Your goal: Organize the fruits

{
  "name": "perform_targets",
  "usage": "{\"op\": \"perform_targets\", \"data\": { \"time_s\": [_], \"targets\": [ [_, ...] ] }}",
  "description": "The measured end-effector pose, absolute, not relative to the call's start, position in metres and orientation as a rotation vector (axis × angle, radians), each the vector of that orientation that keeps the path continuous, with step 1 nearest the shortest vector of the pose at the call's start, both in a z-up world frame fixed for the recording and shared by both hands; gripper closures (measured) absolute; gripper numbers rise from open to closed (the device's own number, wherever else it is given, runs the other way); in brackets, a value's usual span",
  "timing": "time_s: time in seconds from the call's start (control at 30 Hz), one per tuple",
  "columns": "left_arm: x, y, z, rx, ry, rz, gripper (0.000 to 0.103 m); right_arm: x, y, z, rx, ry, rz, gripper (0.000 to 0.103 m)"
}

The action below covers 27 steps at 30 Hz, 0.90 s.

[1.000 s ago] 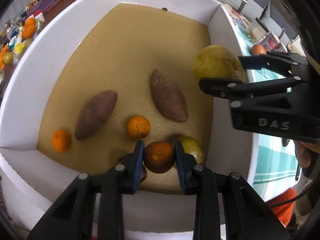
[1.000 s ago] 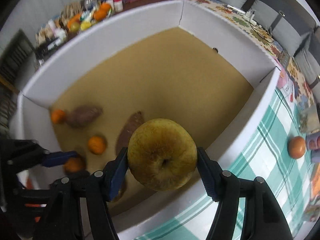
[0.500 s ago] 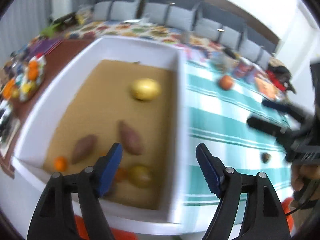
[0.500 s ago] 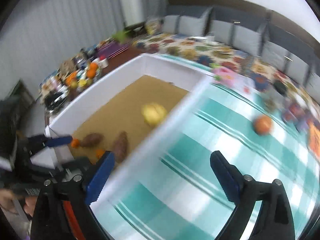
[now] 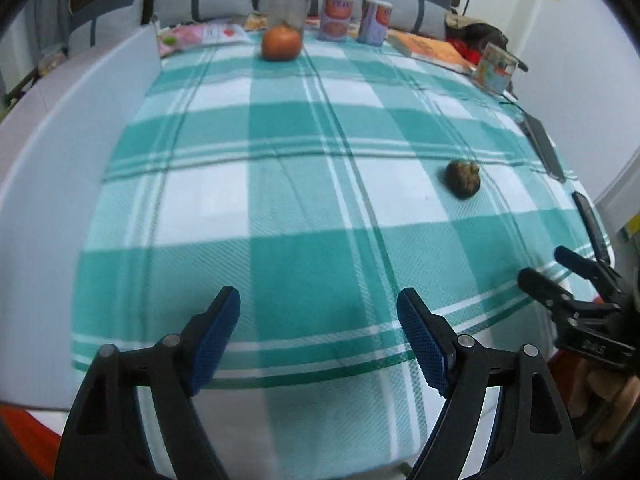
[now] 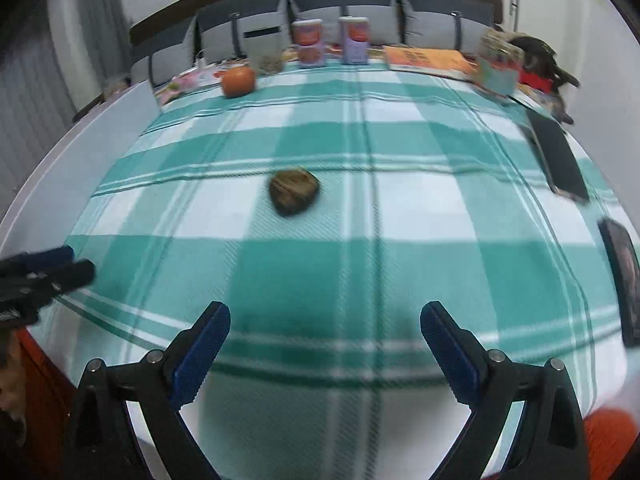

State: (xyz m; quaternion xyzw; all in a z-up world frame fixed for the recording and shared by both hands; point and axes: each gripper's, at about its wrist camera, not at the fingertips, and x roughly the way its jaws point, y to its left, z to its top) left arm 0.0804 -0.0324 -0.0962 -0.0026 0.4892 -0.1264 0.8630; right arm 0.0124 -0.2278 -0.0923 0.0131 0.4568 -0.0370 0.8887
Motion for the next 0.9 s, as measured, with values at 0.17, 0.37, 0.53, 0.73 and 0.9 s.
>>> {"op": "perform_targets", "data": {
  "time_s": [0.17,0.37,0.53,0.73,0.9],
  "targets": [
    [0.080,-0.034,-0.107,0.019,1.002,-0.242,0.020,0.015,-0.212,-0.094,-0.020,0.908,-0.048,0.007],
    [0.082,-0.022,-0.117,-0.007,0.999,-0.195,0.020,0.019,-0.194,-0.110,-0.071,0.932,-0.014,0.007],
    [0.081,-0.023,-0.120,0.015,0.974,-0.184,0.018,0.019,-0.191,-0.115,-0.086,0.935,-0.008,0.007],
    [0.074,-0.031,-0.126,0.077,0.935,-0.183,0.011,0.020,-0.190,-0.123,-0.091,0.967,-0.002,0.007],
    [0.072,-0.032,-0.127,0.089,0.912,-0.178,0.010,0.020,-0.188,-0.126,-0.101,0.964,0.005,0.000]
  ]
}}
